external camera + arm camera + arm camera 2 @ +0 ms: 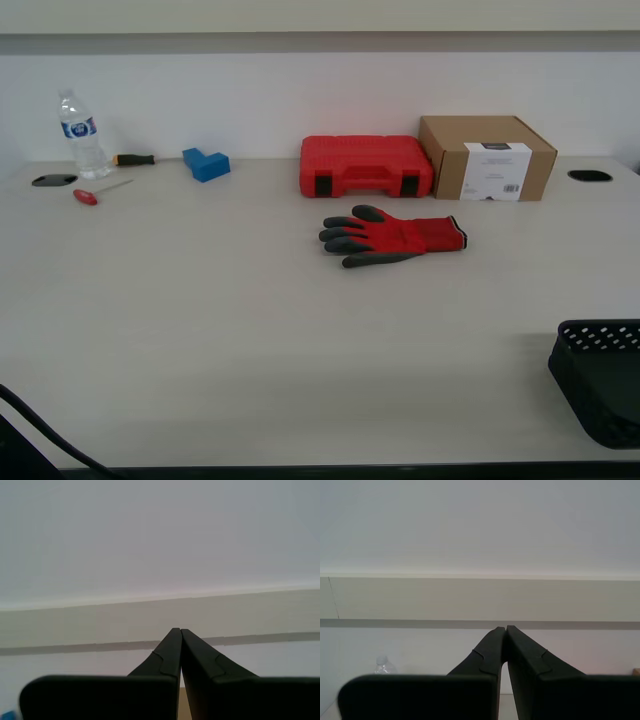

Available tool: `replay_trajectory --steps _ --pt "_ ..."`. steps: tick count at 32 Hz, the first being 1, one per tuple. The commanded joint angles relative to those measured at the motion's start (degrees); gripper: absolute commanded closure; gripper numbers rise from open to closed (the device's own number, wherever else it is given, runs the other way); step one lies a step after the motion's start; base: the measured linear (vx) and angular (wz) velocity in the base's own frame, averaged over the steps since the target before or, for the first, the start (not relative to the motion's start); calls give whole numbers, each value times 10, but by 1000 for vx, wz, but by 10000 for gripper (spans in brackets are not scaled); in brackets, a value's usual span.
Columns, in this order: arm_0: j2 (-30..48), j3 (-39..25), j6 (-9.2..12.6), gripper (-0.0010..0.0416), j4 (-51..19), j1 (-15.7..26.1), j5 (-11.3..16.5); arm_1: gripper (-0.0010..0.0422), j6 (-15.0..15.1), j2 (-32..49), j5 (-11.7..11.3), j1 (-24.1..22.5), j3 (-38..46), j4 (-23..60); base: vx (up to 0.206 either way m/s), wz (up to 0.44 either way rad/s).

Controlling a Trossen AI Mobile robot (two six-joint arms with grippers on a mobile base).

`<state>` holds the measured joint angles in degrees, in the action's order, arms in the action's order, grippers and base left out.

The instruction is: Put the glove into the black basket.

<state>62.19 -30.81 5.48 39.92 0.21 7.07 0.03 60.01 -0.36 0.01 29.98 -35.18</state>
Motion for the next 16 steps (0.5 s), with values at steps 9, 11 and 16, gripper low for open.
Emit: replay_trajectory --steps 9,11,16 --pt "255 -156 6 405 -226 63 42 412 0 0 -1 0 0 -1 0 0" --pt "319 -197 6 405 -264 87 42 412 0 0 -1 0 0 -1 0 0" --pt "455 -291 5 405 -340 157 42 412 0 0 -1 0 0 -1 0 0"
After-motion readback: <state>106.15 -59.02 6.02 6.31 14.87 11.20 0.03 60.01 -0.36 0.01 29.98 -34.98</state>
